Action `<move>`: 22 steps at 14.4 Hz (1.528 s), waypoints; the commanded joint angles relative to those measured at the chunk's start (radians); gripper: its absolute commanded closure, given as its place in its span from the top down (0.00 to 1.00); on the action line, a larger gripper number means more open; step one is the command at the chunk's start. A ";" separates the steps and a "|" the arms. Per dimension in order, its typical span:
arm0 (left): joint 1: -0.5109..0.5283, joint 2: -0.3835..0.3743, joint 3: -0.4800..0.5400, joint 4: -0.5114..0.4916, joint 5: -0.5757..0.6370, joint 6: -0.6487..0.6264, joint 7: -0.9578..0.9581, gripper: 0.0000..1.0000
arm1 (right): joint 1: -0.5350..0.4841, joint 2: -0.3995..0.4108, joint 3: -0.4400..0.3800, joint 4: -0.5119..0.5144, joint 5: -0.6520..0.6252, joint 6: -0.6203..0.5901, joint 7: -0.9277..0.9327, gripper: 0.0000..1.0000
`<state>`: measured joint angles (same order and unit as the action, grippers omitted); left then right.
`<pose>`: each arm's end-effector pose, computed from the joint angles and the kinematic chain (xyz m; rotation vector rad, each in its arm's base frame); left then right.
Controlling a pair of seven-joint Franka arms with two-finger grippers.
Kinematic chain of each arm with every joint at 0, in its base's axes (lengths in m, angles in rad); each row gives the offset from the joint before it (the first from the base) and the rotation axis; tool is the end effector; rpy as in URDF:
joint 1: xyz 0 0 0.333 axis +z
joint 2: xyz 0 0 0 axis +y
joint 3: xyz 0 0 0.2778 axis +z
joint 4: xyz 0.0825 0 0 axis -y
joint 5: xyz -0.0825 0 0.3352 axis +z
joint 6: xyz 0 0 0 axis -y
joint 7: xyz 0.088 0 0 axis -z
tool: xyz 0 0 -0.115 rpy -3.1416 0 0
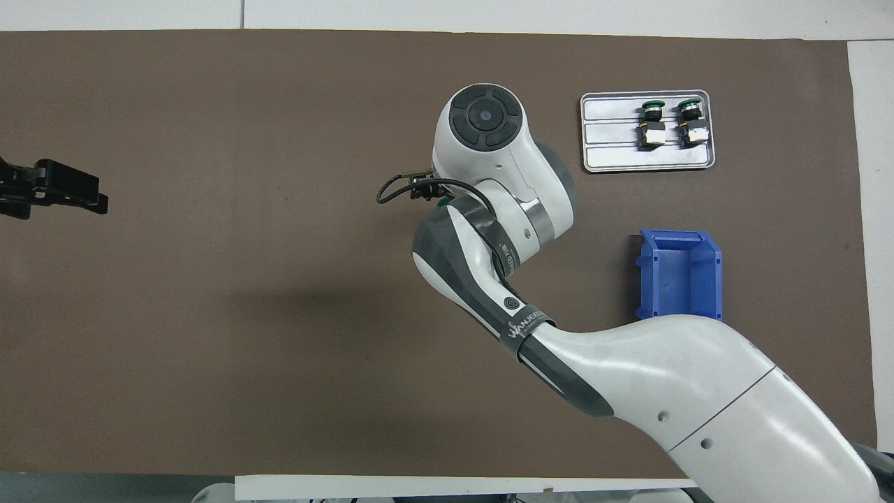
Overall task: Place and press button with both arms
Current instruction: 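Lower the right gripper and grasp the green button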
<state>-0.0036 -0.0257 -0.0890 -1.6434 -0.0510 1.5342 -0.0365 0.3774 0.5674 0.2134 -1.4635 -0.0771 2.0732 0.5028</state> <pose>0.4895 -0.0520 0.5577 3.0943 -0.0862 -0.1341 0.5532 0.3387 0.3431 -3.0716 -0.1347 -0.0370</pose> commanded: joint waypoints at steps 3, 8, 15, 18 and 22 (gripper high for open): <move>0.014 -0.026 -0.009 -0.033 0.007 0.014 0.007 1.00 | 0.021 0.011 0.006 0.008 -0.027 0.031 0.058 0.89; 0.014 -0.025 -0.009 -0.033 0.007 0.014 0.006 1.00 | 0.028 0.026 0.004 -0.038 -0.078 0.027 0.076 0.89; 0.014 -0.025 -0.009 -0.033 0.007 0.014 0.007 1.00 | 0.026 0.023 0.004 -0.038 -0.078 -0.004 0.095 0.42; 0.016 -0.025 -0.009 -0.033 0.007 0.014 0.007 1.00 | 0.026 0.023 0.003 -0.031 -0.078 -0.008 0.095 0.21; 0.014 -0.026 -0.008 -0.033 0.007 0.014 0.006 1.00 | 0.014 -0.009 -0.032 0.005 -0.073 -0.114 0.086 0.13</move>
<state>-0.0036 -0.0257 -0.0890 -1.6435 -0.0510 1.5342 -0.0365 0.4111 0.5946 0.1923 -1.4749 -0.1370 2.0243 0.5764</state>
